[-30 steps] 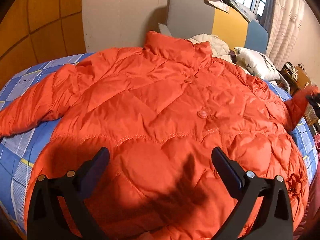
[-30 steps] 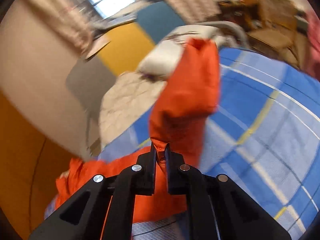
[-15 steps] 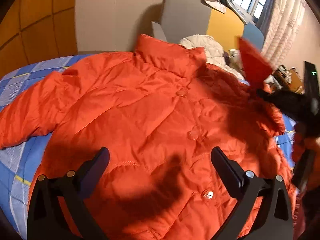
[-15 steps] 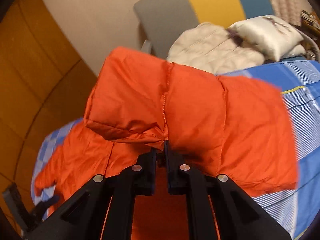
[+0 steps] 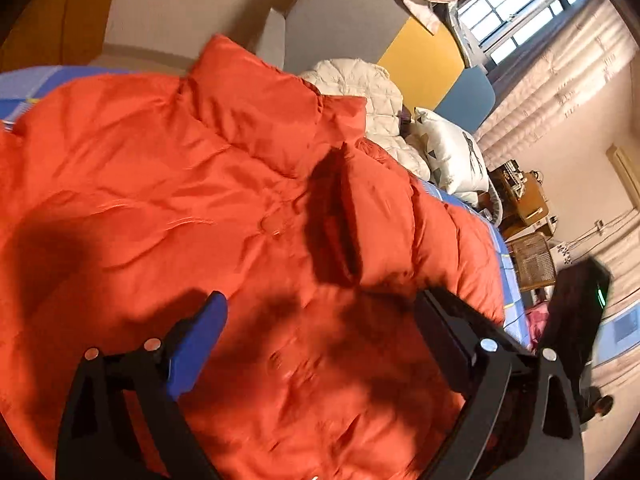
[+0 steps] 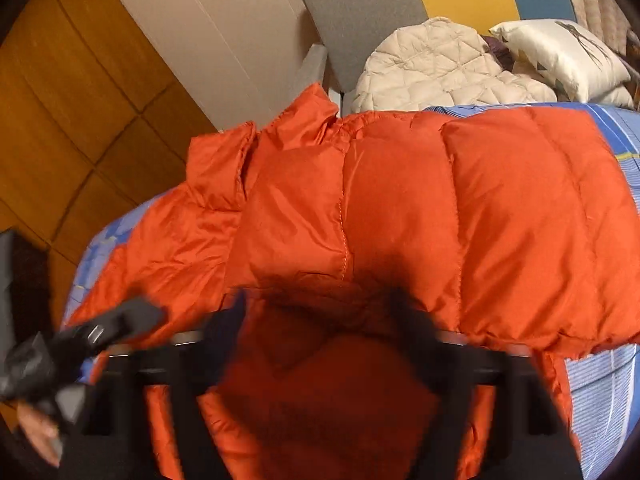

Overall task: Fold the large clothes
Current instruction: 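Lift the sleeve with the right tool and lay it across the jacket body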

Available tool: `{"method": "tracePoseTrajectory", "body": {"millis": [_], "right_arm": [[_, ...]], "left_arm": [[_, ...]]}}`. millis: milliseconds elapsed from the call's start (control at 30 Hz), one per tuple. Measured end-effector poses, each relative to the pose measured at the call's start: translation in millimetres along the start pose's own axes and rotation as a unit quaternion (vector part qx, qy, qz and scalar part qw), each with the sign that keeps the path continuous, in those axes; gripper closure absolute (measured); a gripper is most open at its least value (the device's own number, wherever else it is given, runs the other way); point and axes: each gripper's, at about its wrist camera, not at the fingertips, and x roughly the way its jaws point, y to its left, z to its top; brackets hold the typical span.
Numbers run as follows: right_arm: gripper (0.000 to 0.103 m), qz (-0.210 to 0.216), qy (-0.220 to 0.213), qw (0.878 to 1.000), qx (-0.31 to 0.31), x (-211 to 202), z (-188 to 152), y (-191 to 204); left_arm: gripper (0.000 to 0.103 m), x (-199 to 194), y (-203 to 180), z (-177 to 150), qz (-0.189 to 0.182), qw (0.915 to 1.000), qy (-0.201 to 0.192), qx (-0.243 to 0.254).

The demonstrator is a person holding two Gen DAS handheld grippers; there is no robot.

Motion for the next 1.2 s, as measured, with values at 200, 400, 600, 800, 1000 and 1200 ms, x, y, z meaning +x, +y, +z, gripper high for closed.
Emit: {"method": "tracePoseTrajectory", "body": {"millis": [200,400,600,800,1000,1200], "right_arm": [[0.021,0.049,-0.026,0.995,0.079,-48,-19,-34],[0.021,0.07,-0.039,0.985,0.152,-70,-37,-74],[0.021,0.079,-0.027,0.973,0.214,-55,-45,-100],[0.021,0.086,-0.045,0.967,0.236,-47,-38,-103],[0.021,0.1,-0.057,0.961,0.252,-44,-32,-100],[0.021,0.084,-0.047,0.963,0.25,-37,-34,-95]], "left_arm": [[0.01,50,-12,15,0.005,0.9992,0.031,-0.023],[0.057,77,-29,25,0.025,0.999,0.032,-0.021],[0.098,62,-40,35,-0.001,0.9998,0.014,-0.016],[0.099,15,-38,45,0.0,0.9996,-0.029,0.008],[0.099,-24,3,45,0.034,0.998,-0.053,-0.009],[0.099,-32,48,33,0.073,0.9957,-0.048,-0.031]]}}
